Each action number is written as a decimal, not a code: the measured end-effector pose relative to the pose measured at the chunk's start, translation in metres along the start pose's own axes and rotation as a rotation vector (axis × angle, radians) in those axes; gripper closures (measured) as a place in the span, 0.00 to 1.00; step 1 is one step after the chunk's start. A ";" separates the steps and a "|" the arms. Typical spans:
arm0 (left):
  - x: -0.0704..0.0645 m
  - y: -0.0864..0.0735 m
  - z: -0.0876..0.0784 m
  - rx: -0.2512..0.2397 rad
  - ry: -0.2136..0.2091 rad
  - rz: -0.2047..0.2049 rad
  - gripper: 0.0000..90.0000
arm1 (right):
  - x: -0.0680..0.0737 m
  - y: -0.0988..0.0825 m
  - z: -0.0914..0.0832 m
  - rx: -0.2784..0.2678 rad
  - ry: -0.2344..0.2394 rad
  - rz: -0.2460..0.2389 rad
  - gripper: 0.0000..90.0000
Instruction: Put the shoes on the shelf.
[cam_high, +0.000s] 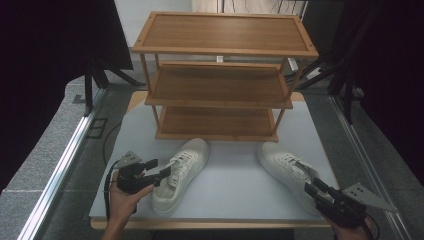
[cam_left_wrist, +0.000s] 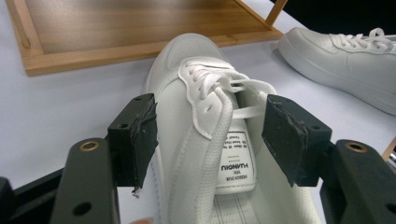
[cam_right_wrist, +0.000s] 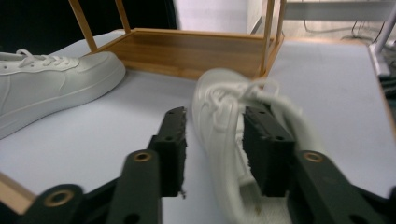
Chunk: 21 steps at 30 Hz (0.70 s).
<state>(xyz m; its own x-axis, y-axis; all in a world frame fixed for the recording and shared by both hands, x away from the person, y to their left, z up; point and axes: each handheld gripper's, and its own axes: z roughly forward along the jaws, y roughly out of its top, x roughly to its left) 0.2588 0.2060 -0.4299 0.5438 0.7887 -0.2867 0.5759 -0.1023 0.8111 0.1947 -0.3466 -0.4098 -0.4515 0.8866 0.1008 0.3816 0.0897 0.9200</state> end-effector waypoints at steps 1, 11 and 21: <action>0.000 0.000 0.000 0.000 0.000 0.000 0.39 | -0.002 0.004 0.001 0.000 0.000 -0.013 0.61; -0.003 0.001 0.020 0.068 0.027 0.039 0.40 | -0.038 0.024 0.022 0.076 0.026 -0.085 0.51; 0.002 0.001 0.034 0.129 0.075 0.020 0.44 | -0.065 0.028 0.052 0.194 0.058 -0.129 0.46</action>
<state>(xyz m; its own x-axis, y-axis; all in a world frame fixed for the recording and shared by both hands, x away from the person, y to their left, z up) 0.2811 0.1873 -0.4468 0.5121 0.8280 -0.2283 0.6417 -0.1921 0.7425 0.2772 -0.3781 -0.4106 -0.5500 0.8351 0.0143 0.4629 0.2905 0.8375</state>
